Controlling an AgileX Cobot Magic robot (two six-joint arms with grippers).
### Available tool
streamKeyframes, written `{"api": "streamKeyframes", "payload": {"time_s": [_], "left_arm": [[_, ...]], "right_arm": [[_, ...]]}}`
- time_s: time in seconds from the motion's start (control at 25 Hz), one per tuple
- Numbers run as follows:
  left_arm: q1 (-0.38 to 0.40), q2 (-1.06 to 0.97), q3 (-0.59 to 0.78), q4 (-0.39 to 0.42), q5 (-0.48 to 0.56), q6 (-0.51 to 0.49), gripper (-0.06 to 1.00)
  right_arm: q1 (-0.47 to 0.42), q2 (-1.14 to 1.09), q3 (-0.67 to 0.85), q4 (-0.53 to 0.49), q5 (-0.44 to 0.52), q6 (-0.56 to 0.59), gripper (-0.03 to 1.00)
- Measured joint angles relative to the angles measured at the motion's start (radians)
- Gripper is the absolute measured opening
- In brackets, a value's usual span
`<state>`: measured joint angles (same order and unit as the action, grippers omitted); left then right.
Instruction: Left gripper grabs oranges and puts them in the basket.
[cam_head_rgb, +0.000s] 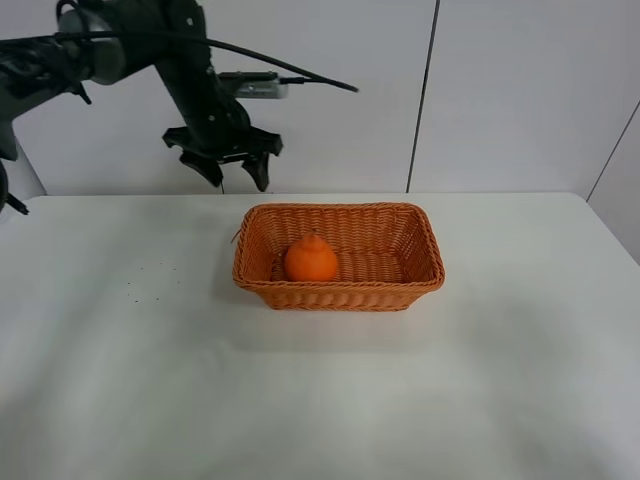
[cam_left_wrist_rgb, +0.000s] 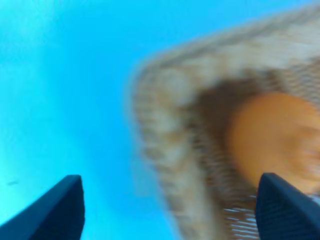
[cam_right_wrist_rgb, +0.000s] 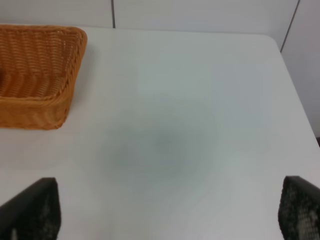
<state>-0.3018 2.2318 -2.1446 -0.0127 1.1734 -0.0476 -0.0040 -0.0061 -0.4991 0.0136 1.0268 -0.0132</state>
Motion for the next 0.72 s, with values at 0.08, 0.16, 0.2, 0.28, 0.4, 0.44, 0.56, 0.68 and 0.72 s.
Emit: {"api": "streamKeyframes", "payload": {"time_s": [0.08,0.16,0.2,0.28,0.4,0.44,0.56,0.68,0.72], "left_arm": [[0.059,0.001,0.000,0.006,-0.001,0.010,0.81],[0.114,0.001,0.000,0.005,-0.005,0.025,0.81],[0.136,0.001,0.000,0.005,-0.006,0.027,0.81],[0.188,0.001,0.000,0.005,-0.005,0.029,0.81],[0.254,0.001,0.000,-0.014,0.006,0.029,0.81],[0.271,0.001,0.000,-0.023,0.011,0.029,0.81],[0.286,-0.009,0.009,-0.031,0.012,0.029,0.81],[0.280,-0.056,0.055,-0.041,0.012,0.029,0.81],[0.276,-0.081,0.079,-0.043,0.013,0.029,0.81]], "right_arm": [[0.000,0.000,0.000,0.000,0.000,0.000,0.69],[0.000,0.000,0.000,0.000,0.000,0.000,0.69],[0.000,0.000,0.000,0.000,0.000,0.000,0.69],[0.000,0.000,0.000,0.000,0.000,0.000,0.69],[0.000,0.000,0.000,0.000,0.000,0.000,0.69],[0.000,0.000,0.000,0.000,0.000,0.000,0.69],[0.000,0.000,0.000,0.000,0.000,0.000,0.69],[0.000,0.000,0.000,0.000,0.000,0.000,0.69],[0.000,0.000,0.000,0.000,0.000,0.000,0.69]]}}
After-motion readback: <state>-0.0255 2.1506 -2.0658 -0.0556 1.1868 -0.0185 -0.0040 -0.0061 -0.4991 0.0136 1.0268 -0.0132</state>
